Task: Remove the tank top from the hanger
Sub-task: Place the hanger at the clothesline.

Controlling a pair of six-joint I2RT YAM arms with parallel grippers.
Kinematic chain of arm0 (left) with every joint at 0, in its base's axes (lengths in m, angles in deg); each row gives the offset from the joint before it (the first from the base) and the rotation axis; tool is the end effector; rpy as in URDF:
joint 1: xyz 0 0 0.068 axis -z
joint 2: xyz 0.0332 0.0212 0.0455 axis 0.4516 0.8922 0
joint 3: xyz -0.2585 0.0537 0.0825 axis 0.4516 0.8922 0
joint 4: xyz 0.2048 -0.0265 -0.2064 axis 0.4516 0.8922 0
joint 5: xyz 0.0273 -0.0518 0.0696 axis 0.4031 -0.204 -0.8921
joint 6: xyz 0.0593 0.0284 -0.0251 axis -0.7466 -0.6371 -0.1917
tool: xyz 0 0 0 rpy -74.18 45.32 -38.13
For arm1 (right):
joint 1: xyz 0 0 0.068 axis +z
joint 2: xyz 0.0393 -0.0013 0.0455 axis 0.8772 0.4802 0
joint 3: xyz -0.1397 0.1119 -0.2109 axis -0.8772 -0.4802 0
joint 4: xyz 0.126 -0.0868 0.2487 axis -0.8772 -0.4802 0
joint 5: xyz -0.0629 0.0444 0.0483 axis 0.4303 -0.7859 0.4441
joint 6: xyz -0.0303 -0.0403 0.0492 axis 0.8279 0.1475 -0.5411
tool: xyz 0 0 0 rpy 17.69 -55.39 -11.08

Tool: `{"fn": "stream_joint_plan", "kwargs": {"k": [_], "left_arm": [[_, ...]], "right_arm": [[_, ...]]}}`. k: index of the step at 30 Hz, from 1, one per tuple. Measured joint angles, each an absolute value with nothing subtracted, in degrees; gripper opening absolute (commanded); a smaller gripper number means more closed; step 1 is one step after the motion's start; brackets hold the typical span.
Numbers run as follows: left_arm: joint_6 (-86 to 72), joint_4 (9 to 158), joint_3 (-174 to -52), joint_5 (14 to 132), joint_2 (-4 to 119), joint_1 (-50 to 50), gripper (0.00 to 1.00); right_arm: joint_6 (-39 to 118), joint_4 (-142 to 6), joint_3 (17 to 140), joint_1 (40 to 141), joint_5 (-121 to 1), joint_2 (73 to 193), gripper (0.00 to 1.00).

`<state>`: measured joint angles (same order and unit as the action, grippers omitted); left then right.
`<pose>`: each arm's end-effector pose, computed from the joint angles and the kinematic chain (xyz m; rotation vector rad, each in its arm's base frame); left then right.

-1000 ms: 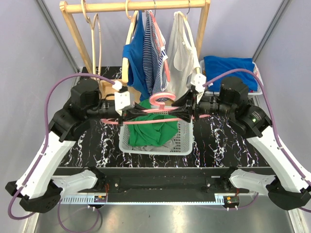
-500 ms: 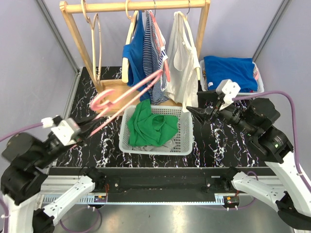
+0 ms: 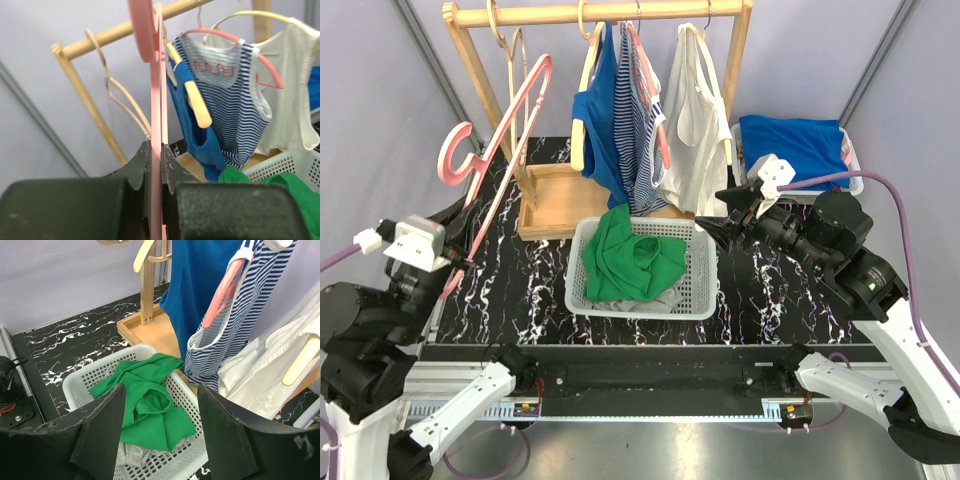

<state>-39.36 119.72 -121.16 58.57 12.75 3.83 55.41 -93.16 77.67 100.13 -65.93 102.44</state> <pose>0.0466 -0.0202 0.5353 0.4746 1.2119 -0.0811 0.1538 0.1406 0.4853 -0.8226 1.4054 0.5830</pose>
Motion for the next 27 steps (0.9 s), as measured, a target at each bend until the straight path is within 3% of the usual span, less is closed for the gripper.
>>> {"fn": "stream_joint_plan", "kwargs": {"k": [27], "left_arm": [[-33.0, 121.0, -115.6, 46.1, 21.6, -1.1, 0.0]], "right_arm": [[55.5, -93.8, 77.9, 100.1, -65.8, 100.1, 0.67]]}}
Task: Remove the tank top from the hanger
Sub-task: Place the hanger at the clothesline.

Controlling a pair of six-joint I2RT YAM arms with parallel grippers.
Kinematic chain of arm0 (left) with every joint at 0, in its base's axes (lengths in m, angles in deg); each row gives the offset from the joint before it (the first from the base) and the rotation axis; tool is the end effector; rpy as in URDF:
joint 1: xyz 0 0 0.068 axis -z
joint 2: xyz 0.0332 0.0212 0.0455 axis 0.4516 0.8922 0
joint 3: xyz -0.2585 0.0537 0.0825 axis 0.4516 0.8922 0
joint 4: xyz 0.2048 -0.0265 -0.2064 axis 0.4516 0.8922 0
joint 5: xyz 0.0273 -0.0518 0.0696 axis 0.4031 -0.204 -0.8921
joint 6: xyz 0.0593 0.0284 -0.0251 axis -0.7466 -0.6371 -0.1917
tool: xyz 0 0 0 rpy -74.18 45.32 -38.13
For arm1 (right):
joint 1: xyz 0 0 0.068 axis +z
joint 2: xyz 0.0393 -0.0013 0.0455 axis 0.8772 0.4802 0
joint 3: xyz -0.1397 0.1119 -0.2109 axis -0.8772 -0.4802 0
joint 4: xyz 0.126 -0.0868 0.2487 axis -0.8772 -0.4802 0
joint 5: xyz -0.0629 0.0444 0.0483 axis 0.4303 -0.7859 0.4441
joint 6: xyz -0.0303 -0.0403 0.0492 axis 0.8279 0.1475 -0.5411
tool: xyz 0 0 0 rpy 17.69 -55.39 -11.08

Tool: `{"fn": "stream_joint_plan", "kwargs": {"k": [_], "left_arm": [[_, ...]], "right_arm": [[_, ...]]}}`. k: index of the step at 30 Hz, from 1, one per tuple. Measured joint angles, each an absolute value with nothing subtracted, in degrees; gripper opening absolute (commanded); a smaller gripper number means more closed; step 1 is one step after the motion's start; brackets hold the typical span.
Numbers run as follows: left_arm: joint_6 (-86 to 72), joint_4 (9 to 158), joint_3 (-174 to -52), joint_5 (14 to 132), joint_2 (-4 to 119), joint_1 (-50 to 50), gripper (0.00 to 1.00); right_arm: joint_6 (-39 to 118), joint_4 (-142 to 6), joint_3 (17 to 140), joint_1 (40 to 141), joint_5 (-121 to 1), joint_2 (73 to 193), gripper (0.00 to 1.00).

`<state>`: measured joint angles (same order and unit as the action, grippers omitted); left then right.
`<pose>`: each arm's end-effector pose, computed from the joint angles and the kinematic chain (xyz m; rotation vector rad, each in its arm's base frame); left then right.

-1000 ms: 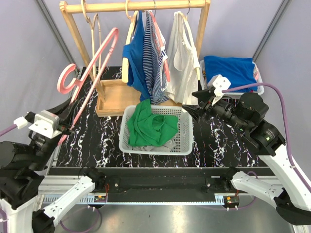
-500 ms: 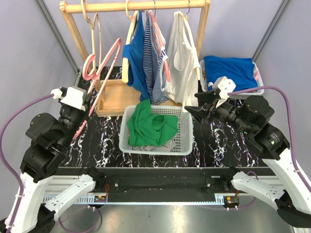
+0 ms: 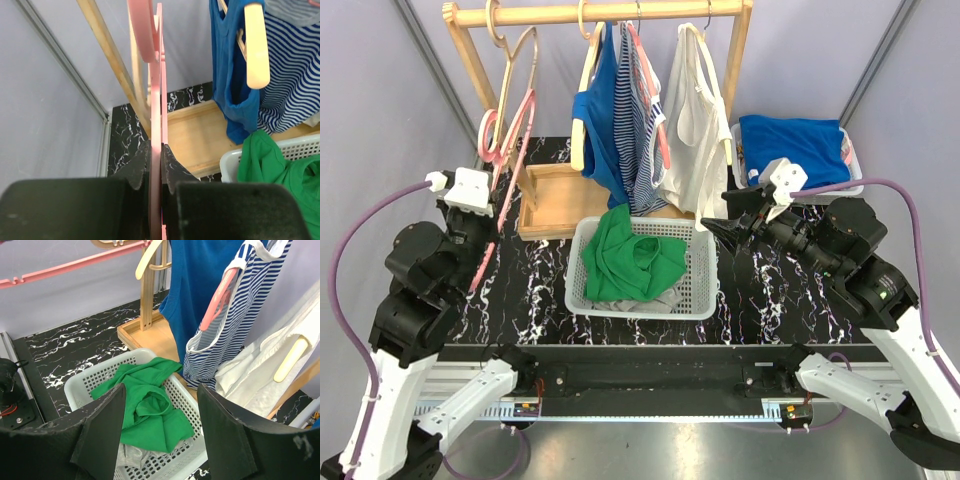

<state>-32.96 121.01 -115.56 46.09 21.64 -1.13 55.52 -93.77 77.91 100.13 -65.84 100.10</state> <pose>0.1294 -0.0417 0.4920 0.2871 1.5490 0.0985 0.1414 0.1305 0.4928 -0.8106 1.3721 0.5815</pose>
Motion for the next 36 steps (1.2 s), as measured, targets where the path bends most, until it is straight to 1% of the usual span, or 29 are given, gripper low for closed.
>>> {"fn": "stream_joint_plan", "kwargs": {"k": [6, 10, 14, 19, 23, 28, 36], "left_arm": [[-30.9, 122.6, -115.7, 48.2, 23.2, -1.3, 0.0], [-30.7, 121.1, -118.8, 51.8, 27.1, -1.4, 0.0], [-30.7, 115.5, -122.5, 56.1, 34.6, -3.1, 0.0], [-29.4, 111.9, -130.1, 62.6, 47.6, -11.0, 0.0], [-28.5, 110.0, -135.2, 65.1, 57.0, -15.9, 0.0], [-28.3, 109.6, -138.2, 67.1, 60.6, -16.6, 0.0], [-28.1, 105.2, -141.6, 70.3, 61.7, -16.9, 0.0]], "right_arm": [[55.5, -93.8, 78.0, 100.1, -65.8, 100.1, 0.67], [55.5, -93.8, 78.7, 100.1, -66.0, 100.3, 0.66], [55.2, -93.8, 79.2, 100.1, -66.0, 100.4, 0.66], [54.8, -93.8, 79.2, 100.1, -66.0, 99.7, 0.65], [54.5, -93.7, 79.2, 100.1, -66.0, 98.9, 0.65], [54.4, -93.7, 79.1, 100.1, -66.0, 98.0, 0.65], [54.3, -93.6, 77.8, 100.1, -66.0, 98.2, 0.64]]}}
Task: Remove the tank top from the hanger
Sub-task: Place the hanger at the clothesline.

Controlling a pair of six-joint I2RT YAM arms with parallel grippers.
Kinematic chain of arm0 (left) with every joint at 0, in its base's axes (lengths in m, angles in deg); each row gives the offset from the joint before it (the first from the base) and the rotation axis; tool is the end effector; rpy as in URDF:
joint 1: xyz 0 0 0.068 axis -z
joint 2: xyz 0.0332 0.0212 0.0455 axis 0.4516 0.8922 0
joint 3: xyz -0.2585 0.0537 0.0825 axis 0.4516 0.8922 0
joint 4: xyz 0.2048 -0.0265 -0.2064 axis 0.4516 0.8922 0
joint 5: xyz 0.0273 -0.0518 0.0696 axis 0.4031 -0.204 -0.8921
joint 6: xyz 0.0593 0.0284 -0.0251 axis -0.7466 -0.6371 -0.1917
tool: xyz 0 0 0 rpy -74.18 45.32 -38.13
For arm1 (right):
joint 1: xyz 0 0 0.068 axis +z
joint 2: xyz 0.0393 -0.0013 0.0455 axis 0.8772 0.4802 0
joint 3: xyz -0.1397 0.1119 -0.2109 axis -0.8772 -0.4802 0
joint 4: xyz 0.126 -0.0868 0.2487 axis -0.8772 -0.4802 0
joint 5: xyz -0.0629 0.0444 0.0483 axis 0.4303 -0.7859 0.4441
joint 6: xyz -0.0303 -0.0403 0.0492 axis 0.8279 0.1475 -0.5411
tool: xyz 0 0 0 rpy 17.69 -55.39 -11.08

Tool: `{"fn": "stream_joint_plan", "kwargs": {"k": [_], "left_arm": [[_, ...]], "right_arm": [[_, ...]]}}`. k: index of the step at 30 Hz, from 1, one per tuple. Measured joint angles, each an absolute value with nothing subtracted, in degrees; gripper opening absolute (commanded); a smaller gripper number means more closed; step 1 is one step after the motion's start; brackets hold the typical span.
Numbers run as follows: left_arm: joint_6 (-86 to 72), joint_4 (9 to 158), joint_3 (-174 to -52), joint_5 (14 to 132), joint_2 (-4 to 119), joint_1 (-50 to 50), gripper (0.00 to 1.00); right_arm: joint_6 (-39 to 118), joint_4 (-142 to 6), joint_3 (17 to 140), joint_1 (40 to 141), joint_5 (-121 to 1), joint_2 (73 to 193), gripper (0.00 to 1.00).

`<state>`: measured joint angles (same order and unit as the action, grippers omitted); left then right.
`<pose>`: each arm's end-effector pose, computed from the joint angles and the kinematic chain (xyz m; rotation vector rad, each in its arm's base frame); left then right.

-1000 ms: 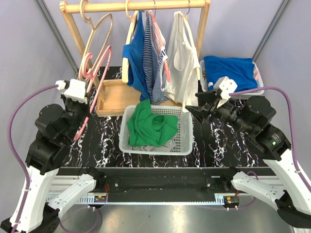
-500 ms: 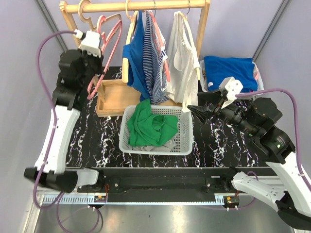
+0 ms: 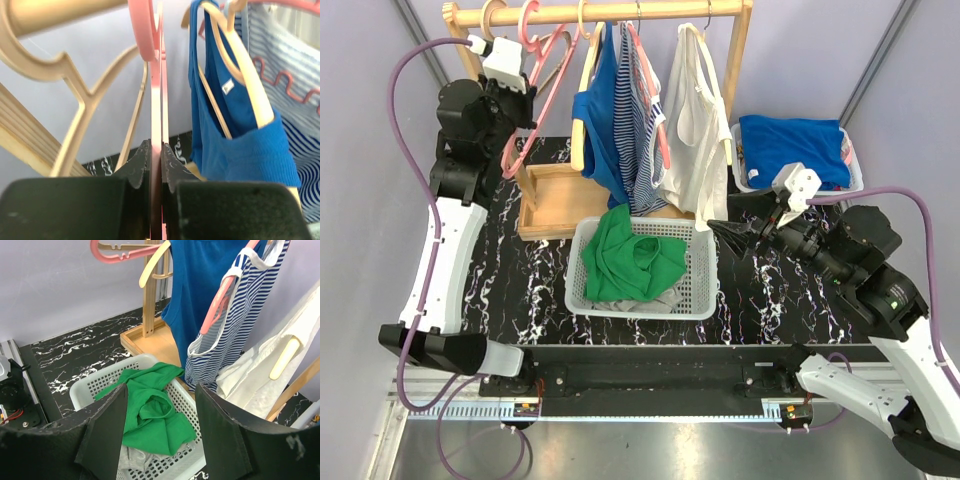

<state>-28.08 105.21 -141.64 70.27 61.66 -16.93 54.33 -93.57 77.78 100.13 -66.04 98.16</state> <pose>0.3341 -0.0638 0.5366 0.3285 1.5076 -0.0829 0.1315 0.1228 0.4981 -0.7876 1.3471 0.6016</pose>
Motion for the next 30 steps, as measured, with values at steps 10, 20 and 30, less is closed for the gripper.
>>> {"fn": "stream_joint_plan", "kwargs": {"k": [10, 20, 30], "left_arm": [[-28.3, 107.0, -153.6, 71.3, 71.5, -20.4, 0.0], [-29.0, 110.2, -161.3, 72.3, 78.4, -21.1, 0.0], [-29.2, 107.5, -156.7, 73.6, 77.2, -21.2, 0.0]], "right_arm": [[54.4, -93.2, 76.0, 100.1, -66.0, 98.3, 0.63], [54.2, -92.7, 74.8, 100.1, -66.0, 97.9, 0.63], [54.0, -92.5, 74.8, 100.1, -66.0, 97.5, 0.62]]}}
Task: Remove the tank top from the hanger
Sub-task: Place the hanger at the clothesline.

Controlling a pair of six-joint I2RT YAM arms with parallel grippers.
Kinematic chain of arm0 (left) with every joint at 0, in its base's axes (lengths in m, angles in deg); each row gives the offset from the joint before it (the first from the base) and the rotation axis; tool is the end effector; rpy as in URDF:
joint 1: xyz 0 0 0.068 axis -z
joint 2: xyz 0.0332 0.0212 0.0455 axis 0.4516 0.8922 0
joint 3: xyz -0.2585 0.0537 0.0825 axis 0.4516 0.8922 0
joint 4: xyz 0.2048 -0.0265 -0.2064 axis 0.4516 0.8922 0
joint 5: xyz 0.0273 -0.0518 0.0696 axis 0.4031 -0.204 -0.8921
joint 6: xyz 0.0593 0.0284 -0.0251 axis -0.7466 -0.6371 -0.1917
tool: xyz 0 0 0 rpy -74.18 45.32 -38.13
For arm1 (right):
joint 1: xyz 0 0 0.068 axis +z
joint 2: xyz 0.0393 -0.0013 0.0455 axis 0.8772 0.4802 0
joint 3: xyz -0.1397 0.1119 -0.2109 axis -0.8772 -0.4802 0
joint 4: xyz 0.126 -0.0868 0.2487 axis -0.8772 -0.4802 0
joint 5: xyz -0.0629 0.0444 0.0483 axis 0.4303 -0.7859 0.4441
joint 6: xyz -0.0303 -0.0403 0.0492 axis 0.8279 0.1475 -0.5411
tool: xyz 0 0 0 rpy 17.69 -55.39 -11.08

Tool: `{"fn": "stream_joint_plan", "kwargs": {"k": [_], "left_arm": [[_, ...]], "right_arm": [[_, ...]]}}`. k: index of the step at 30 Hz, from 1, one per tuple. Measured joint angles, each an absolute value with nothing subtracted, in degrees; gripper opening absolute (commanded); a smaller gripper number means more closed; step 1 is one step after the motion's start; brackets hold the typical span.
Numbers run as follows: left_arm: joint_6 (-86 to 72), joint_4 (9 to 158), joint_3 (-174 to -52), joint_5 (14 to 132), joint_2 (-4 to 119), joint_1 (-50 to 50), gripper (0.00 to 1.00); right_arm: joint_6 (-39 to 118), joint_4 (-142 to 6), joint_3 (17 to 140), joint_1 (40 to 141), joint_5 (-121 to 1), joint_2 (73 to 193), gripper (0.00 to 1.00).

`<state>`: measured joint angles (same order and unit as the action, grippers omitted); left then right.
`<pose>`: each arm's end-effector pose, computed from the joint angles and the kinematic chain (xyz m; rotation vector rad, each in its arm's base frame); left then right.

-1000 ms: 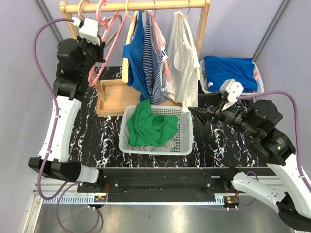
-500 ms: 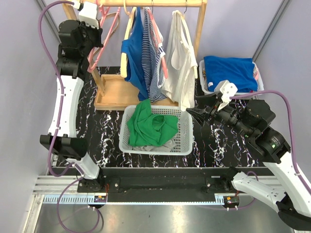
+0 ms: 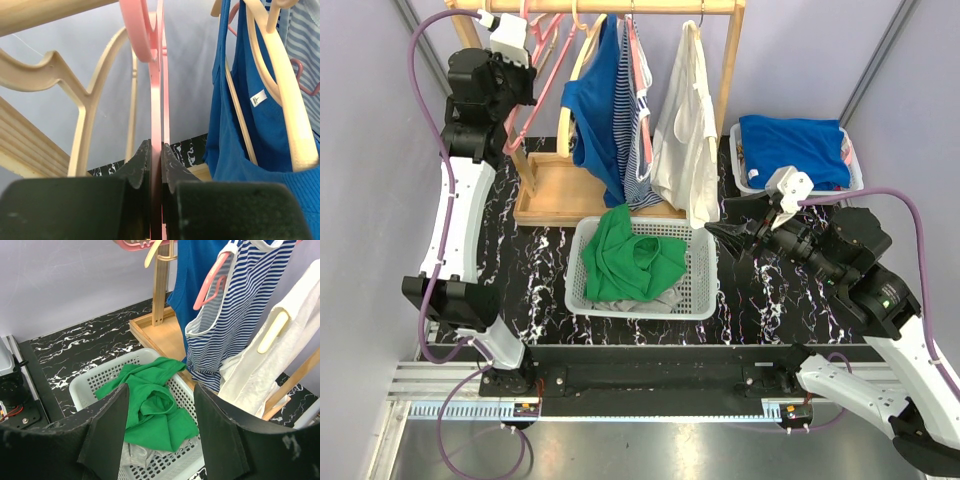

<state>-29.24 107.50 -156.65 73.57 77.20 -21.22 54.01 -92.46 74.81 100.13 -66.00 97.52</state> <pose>0.4107 -0.0491 0.5312 0.3366 1.5556 -0.0567 0.1356 0.1261 0.4843 -0.7909 1.3704 0.6047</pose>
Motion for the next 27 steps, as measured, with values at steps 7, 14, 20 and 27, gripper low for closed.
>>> {"fn": "stream_joint_plan", "kwargs": {"k": [7, 14, 20, 27], "left_arm": [[-29.4, 107.9, -156.6, 73.3, 76.9, -21.3, 0.0], [-29.4, 110.6, -160.9, 72.0, 78.6, -21.3, 0.0], [-29.4, 113.2, -164.7, 71.6, 80.7, -21.3, 0.0], [-29.5, 114.4, -164.8, 71.2, 81.5, -21.3, 0.0]], "right_arm": [[53.5, -92.5, 74.8, 100.1, -66.0, 97.2, 0.59], [52.8, -92.5, 74.8, 100.1, -66.1, 96.8, 0.56], [52.2, -92.5, 74.8, 100.1, -66.9, 96.8, 0.56], [52.0, -92.5, 74.7, 100.1, -67.0, 96.3, 0.55]]}}
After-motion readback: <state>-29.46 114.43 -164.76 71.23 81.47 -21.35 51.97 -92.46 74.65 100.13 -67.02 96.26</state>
